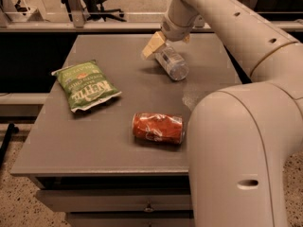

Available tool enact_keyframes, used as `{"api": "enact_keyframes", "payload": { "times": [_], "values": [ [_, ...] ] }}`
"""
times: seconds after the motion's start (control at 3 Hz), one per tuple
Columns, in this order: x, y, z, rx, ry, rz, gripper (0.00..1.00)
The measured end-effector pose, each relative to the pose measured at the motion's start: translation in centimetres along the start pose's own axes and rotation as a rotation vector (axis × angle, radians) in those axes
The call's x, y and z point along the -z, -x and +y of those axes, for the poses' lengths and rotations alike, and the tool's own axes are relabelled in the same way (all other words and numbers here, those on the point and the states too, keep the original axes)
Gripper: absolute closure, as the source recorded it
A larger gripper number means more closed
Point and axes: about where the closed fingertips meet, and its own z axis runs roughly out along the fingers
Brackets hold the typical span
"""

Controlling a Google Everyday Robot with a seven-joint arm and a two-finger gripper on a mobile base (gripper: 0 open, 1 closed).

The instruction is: Place blue plastic bottle upright

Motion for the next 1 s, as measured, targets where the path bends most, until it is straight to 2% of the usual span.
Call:
{"api": "enact_keyframes", "payload": {
  "times": [0.33, 0.67, 1.0],
  "values": [
    [-0.71, -0.46, -0.28, -0.015, -0.06, 0.06, 0.18],
    [-1.04, -1.06, -0.65, -0.028, -0.102, 0.098, 0.42],
    [-0.37, -1.41, -0.91, -0.032, -0.124, 0.079, 0.65]
  ]
}}
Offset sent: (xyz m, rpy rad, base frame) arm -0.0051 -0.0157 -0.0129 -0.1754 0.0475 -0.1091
